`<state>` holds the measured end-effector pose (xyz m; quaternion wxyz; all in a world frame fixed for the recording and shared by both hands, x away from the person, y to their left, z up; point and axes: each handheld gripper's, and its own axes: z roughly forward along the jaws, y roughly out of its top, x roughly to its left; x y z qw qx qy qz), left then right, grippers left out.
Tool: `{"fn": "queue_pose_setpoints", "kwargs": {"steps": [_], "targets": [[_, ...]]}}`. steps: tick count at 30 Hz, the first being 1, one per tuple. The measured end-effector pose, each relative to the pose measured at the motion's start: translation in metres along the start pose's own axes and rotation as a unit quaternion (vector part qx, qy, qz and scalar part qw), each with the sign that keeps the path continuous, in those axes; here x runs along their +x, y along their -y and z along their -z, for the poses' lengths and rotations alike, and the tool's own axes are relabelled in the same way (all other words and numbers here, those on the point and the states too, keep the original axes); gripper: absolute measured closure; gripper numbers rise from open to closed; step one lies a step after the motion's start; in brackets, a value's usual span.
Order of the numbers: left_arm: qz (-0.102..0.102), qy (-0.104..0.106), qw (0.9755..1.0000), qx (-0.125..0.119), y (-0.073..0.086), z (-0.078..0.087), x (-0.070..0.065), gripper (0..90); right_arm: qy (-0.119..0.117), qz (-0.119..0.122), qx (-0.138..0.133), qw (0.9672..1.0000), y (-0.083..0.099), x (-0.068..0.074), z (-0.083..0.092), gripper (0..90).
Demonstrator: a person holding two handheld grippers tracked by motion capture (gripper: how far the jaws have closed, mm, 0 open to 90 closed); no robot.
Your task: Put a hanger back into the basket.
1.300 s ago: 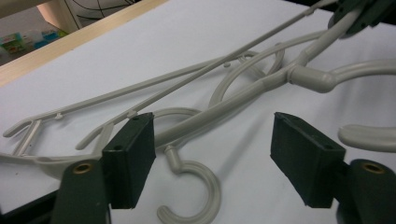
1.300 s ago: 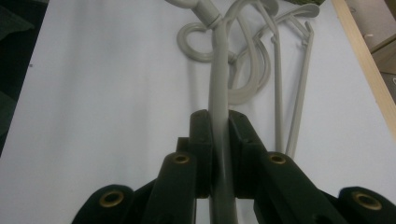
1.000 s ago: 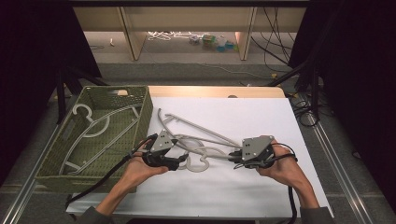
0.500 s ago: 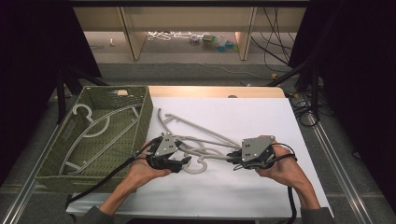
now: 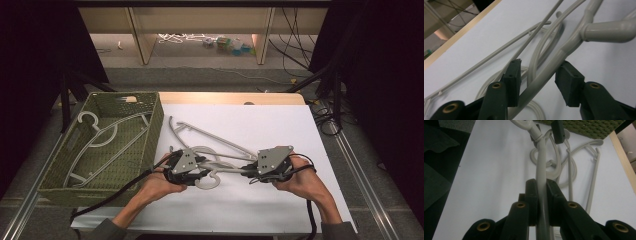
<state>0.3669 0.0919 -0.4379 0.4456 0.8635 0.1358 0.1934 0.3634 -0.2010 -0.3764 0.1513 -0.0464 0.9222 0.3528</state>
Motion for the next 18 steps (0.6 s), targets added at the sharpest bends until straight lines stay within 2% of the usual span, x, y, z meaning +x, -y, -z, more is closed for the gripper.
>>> {"fn": "queue_pose_setpoints", "kwargs": {"steps": [1, 2, 3, 8, 10, 14, 16, 18], "targets": [[-0.01, 0.005, 0.9999, 0.007, 0.0, 0.001, 0.001, 59.3, -0.001, 0.0, 0.0, 1.0, 0.0, 0.0, 0.0, 81.7], [-0.011, 0.009, 0.9999, 0.009, 0.001, 0.001, 0.001, 60.5, -0.006, -0.002, 0.0, 1.0, 0.001, 0.001, 0.0, 81.7], [-0.01, 0.012, 0.9999, 0.007, 0.001, 0.0, 0.001, 61.2, -0.01, -0.006, -0.002, 0.9999, 0.001, 0.001, -0.001, 81.7], [-0.042, 0.02, 0.9989, 0.004, 0.002, 0.001, 0.002, 64.5, -0.015, -0.007, -0.007, 0.9998, 0.005, -0.002, -0.002, 81.6], [-0.035, 0.023, 0.9991, 0.002, 0.001, 0.001, 0.001, 65.3, -0.017, -0.012, -0.012, 0.9997, 0.007, -0.004, 0.0, 81.3], [-0.043, 0.029, 0.9986, 0.011, -0.001, 0.003, 0.002, 66.8, -0.022, -0.02, -0.019, 0.9994, 0.008, -0.006, -0.001, 80.4], [-0.045, 0.029, 0.9985, 0.015, -0.001, 0.004, 0.003, 67.4, -0.018, -0.015, -0.019, 0.9996, 0.008, -0.008, -0.002, 79.5], [-0.046, 0.031, 0.9983, 0.017, -0.002, 0.005, 0.003, 68.1, -0.019, -0.028, -0.021, 0.9992, 0.009, -0.009, -0.002, 76.7]]}}
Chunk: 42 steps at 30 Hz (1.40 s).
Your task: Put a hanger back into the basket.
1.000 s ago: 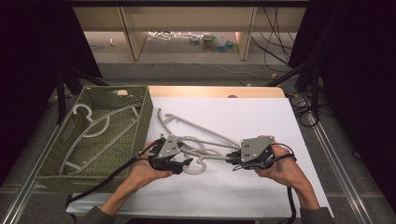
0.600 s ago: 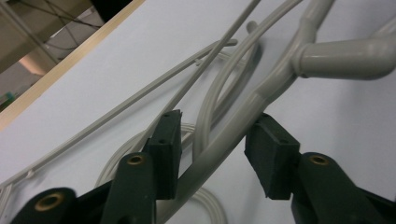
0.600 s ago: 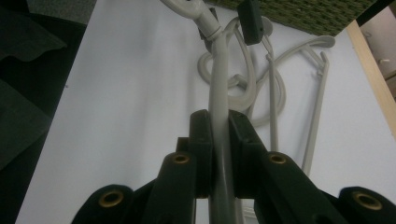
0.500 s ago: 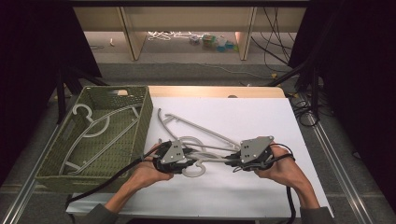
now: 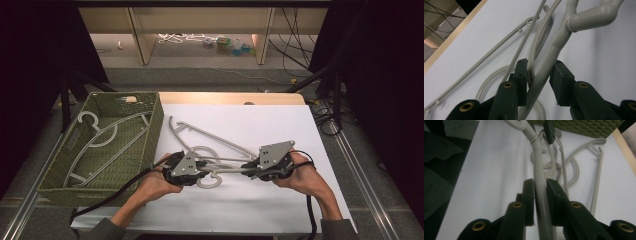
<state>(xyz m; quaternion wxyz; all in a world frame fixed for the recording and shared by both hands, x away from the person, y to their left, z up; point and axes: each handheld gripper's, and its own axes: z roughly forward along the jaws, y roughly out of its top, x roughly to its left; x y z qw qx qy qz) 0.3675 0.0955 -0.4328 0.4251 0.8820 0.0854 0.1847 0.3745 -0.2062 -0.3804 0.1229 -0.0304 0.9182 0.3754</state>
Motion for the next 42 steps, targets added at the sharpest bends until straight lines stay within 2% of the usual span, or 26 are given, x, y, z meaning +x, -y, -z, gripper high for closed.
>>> {"fn": "queue_pose_setpoints", "kwargs": {"steps": [2, 4, 6, 8, 10, 11, 12, 14, 15, 16, 17, 20, 22, 24, 25, 26, 29, 32, 34, 35, 36, 37, 38, 39, 41, 42], "targets": [[-0.017, -0.001, 0.9998, 0.014, -0.004, 0.002, 0.0, 69.3, -0.002, -0.005, -0.001, 1.0, 0.0, -0.002, 0.0, 74.8], [-0.018, 0.003, 0.9998, 0.011, -0.01, 0.002, 0.0, 71.4, 0.002, -0.014, 0.003, 0.9999, 0.001, -0.004, -0.001, 69.8], [-0.023, 0.007, 0.9997, 0.01, -0.012, 0.002, 0.001, 72.7, 0.016, -0.017, 0.012, 0.9997, 0.004, -0.008, 0.0, 68.2], [-0.032, 0.009, 0.9993, 0.017, -0.015, 0.001, 0.001, 73.8, 0.017, -0.02, 0.004, 0.9996, 0.006, -0.011, 0.001, 68.1], [-0.033, 0.009, 0.9993, 0.014, -0.02, 0.002, 0.0, 75.4, 0.019, -0.032, -0.003, 0.9993, 0.007, -0.012, 0.002, 60.9], [-0.034, 0.01, 0.9993, 0.01, -0.021, 0.002, 0.001, 76.3, 0.035, -0.039, -0.007, 0.9986, 0.008, -0.014, 0.003, 58.7], [-0.031, 0.01, 0.9995, 0.001, -0.023, 0.002, 0.001, 76.8, 0.033, -0.046, -0.01, 0.9983, 0.009, -0.015, 0.004, 57.5], [-0.016, 0.011, 0.9998, -0.003, -0.023, 0.003, 0.003, 78.2, 0.048, -0.057, -0.022, 0.997, 0.009, -0.016, 0.007, 51.2], [0.002, 0.008, 1.0, 0.001, -0.023, 0.005, 0.007, 79.2, 0.057, -0.064, -0.033, 0.9958, 0.008, -0.017, 0.009, 45.9], [0.016, 0.008, 0.9998, 0.003, -0.022, 0.005, 0.009, 79.3, 0.073, -0.079, -0.052, 0.9929, 0.007, -0.018, 0.012, 43.0], [0.001, -0.004, 0.9997, 0.022, -0.021, 0.006, 0.011, 79.3, 0.081, -0.081, -0.057, 0.9917, 0.006, -0.019, 0.014, 41.8], [0.026, -0.003, 0.9994, 0.025, -0.019, 0.006, 0.014, 79.3, 0.101, -0.089, -0.075, 0.9881, 0.001, -0.019, 0.022, 38.8], [0.045, 0.001, 0.9989, 0.016, -0.02, 0.006, 0.014, 79.3, 0.113, -0.1, -0.076, 0.9856, 0.0, -0.018, 0.025, 37.8], [0.062, 0.003, 0.998, 0.014, -0.021, 0.007, 0.016, 79.3, 0.115, -0.103, -0.07, 0.9856, 0.0, -0.018, 0.025, 37.8], [0.057, 0.001, 0.9982, 0.021, -0.021, 0.008, 0.018, 79.3, 0.119, -0.104, -0.068, 0.9851, 0.001, -0.018, 0.025, 37.7], [0.077, 0.005, 0.9969, 0.015, -0.021, 0.009, 0.018, 79.3, 0.124, -0.108, -0.066, 0.9841, 0.002, -0.017, 0.025, 37.3], [0.106, 0.009, 0.9943, 0.011, -0.021, 0.013, 0.022, 79.3, 0.128, -0.117, -0.068, 0.9825, 0.004, -0.016, 0.027, 37.2], [0.151, 0.021, 0.9884, -0.003, -0.022, 0.019, 0.026, 79.3, 0.127, -0.12, -0.074, 0.9819, 0.004, -0.012, 0.028, 36.0], [0.172, 0.026, 0.9846, -0.016, -0.023, 0.023, 0.029, 79.3, 0.125, -0.122, -0.075, 0.9819, 0.004, -0.008, 0.028, 34.9], [0.178, 0.027, 0.9834, -0.02, -0.023, 0.025, 0.03, 79.3, 0.126, -0.124, -0.074, 0.9815, 0.004, -0.006, 0.027, 34.0], [0.188, 0.031, 0.9814, -0.025, -0.023, 0.027, 0.031, 79.3, 0.125, -0.127, -0.078, 0.9809, 0.004, -0.004, 0.026, 33.2], [0.203, 0.034, 0.978, -0.032, -0.023, 0.029, 0.032, 79.3, 0.126, -0.131, -0.081, 0.98, 0.005, -0.002, 0.026, 32.1], [0.209, 0.037, 0.9765, -0.039, -0.023, 0.031, 0.034, 79.3, 0.129, -0.132, -0.083, 0.9793, 0.005, 0.0, 0.025, 30.8], [0.221, 0.046, 0.9729, -0.049, -0.022, 0.033, 0.036, 79.2, 0.134, -0.134, -0.084, 0.9784, 0.005, 0.002, 0.024, 29.6], [0.237, 0.049, 0.9685, -0.056, -0.019, 0.04, 0.04, 79.3, 0.139, -0.133, -0.087, 0.9775, 0.005, 0.007, 0.023, 28.6], [0.247, 0.043, 0.9663, -0.061, -0.017, 0.043, 0.042, 79.3, 0.143, -0.133, -0.09, 0.9767, 0.005, 0.01, 0.023, 27.9]]}}
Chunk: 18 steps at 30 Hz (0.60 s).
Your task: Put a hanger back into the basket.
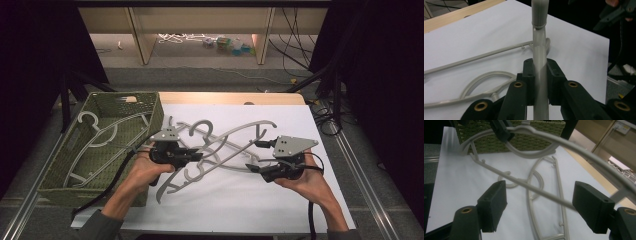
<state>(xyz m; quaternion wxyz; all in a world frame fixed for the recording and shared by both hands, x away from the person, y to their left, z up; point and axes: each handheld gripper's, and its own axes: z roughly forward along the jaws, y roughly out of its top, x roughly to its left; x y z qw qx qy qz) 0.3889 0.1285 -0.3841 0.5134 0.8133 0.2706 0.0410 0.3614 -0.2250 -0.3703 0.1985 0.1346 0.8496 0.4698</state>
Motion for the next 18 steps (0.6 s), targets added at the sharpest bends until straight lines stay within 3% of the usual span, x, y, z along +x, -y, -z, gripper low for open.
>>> {"fn": "queue_pose_setpoints", "kwargs": {"steps": [3, 6, 13, 18], "targets": [[0.012, -0.017, 0.9998, -0.006, -0.002, 0.015, 0.006, 79.2, 0.007, -0.002, -0.01, 0.9999, 0.002, 0.007, 0.002, 26.4], [0.031, -0.018, 0.9991, -0.022, -0.004, 0.032, 0.009, 79.2, 0.004, -0.003, -0.006, 1.0, 0.005, 0.013, 0.002, 26.4], [0.076, -0.01, 0.9956, -0.053, -0.007, 0.067, 0.021, 79.3, -0.016, -0.008, 0.008, 0.9998, 0.016, 0.021, -0.007, 24.6], [0.093, 0.008, 0.992, -0.085, -0.014, 0.087, 0.016, 79.3, -0.028, -0.01, 0.015, 0.9995, 0.021, 0.022, -0.012, 24.3]]}}
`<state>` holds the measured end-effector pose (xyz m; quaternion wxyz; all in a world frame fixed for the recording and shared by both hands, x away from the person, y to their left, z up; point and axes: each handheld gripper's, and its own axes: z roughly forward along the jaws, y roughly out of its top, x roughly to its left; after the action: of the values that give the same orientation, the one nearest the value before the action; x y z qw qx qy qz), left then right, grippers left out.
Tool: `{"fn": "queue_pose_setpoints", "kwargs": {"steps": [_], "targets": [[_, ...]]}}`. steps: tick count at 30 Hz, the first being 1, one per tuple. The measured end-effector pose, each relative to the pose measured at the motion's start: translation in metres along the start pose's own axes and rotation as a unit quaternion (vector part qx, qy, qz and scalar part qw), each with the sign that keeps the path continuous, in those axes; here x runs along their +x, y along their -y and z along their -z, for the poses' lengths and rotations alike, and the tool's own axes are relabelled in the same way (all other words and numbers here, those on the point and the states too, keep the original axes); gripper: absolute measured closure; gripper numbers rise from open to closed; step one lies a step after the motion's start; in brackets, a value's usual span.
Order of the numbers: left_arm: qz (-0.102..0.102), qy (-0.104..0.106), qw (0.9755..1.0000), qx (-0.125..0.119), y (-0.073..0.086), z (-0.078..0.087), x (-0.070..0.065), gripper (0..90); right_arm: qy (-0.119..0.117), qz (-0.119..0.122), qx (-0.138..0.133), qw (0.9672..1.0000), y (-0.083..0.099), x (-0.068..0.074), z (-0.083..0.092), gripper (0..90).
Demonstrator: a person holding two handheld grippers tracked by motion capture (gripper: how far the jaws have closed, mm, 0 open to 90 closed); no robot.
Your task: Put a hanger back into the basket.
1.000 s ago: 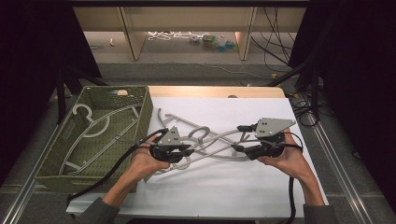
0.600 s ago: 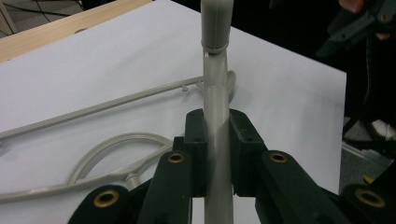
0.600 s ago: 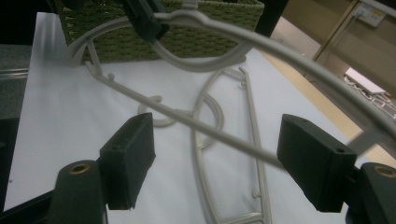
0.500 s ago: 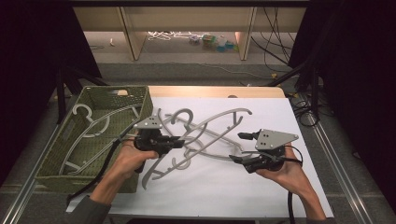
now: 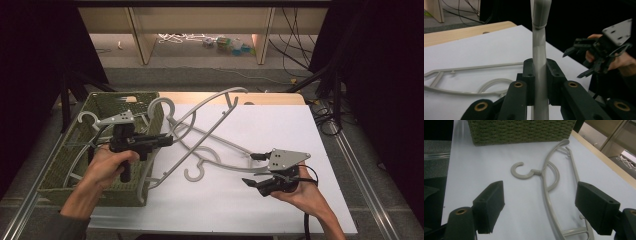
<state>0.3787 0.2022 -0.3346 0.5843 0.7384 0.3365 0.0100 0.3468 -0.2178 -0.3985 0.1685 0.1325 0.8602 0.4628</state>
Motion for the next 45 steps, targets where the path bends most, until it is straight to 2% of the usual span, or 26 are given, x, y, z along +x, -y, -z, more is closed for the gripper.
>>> {"fn": "queue_pose_setpoints", "kwargs": {"steps": [2, 8, 13, 19, 22, 26, 31, 32, 41, 45], "targets": [[0.015, 0.009, 0.9998, -0.004, -0.003, 0.005, 0.001, 79.3, 0.003, 0.0, -0.001, 1.0, 0.0, 0.0, 0.0, 24.3], [0.028, -0.001, 0.9996, -0.008, -0.011, 0.022, 0.007, 79.3, -0.002, -0.003, -0.004, 1.0, 0.001, 0.0, 0.0, 24.5], [0.04, -0.021, 0.9989, -0.015, -0.021, 0.042, 0.016, 79.3, -0.004, -0.002, -0.001, 1.0, 0.003, 0.0, -0.002, 24.7], [0.044, -0.04, 0.9977, -0.034, -0.034, 0.074, 0.025, 79.3, -0.003, -0.005, 0.0, 1.0, 0.005, -0.001, -0.002, 24.7], [0.037, -0.065, 0.9967, -0.032, -0.04, 0.088, 0.028, 79.3, -0.005, -0.008, 0.003, 1.0, 0.006, -0.001, -0.003, 24.6], [0.037, -0.098, 0.9941, -0.03, -0.045, 0.108, 0.04, 79.3, -0.009, -0.005, 0.005, 0.9999, 0.006, 0.0, -0.004, 24.6], [0.051, -0.133, 0.9892, -0.035, -0.043, 0.128, 0.06, 79.3, -0.012, -0.004, 0.003, 0.9999, 0.006, 0.0, -0.004, 24.4], [0.048, -0.142, 0.9882, -0.032, -0.042, 0.132, 0.063, 79.3, -0.013, -0.004, 0.003, 0.9999, 0.006, 0.0, -0.004, 24.3], [0.054, -0.191, 0.9798, -0.022, -0.031, 0.157, 0.095, 79.3, -0.015, -0.006, 0.005, 0.9999, 0.006, 0.0, -0.004, 23.3], [0.046, -0.21, 0.9766, -0.005, -0.024, 0.163, 0.106, 79.3, -0.015, -0.006, 0.004, 0.9999, 0.006, 0.0, -0.004, 22.8]]}}
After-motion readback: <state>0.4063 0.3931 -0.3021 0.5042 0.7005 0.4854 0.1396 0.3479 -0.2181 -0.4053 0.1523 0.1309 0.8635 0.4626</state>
